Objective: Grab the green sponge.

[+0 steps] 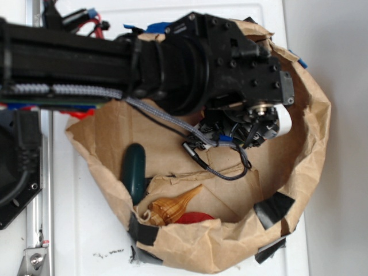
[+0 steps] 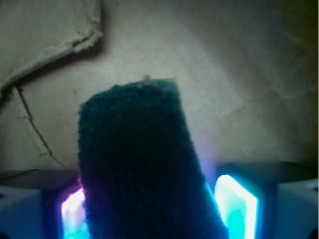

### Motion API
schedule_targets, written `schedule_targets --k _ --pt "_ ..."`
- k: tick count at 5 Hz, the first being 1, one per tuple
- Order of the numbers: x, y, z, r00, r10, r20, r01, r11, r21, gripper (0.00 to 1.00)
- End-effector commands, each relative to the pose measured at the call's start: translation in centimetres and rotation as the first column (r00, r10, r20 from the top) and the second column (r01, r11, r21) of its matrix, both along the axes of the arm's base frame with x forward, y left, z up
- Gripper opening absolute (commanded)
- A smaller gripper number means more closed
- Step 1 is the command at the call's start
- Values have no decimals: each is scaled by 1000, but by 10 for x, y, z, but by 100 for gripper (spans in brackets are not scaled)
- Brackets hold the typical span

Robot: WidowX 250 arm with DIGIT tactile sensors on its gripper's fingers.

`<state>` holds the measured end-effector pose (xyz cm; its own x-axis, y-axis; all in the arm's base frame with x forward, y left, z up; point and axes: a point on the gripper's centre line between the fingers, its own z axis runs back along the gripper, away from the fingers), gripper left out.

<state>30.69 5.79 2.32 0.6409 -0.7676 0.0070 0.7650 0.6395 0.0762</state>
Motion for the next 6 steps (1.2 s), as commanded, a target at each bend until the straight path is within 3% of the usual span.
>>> schedule_targets --k 1,4,5,6 --pt "3 3 25 997 2 76 1 999 -46 0" --pt "0 4 49 992 47 118 -38 996 -82 0" --pt "-16 6 88 994 99 40 -92 985 -147 0" --pt "-32 0 116 981 180 72 -170 977 -130 0"
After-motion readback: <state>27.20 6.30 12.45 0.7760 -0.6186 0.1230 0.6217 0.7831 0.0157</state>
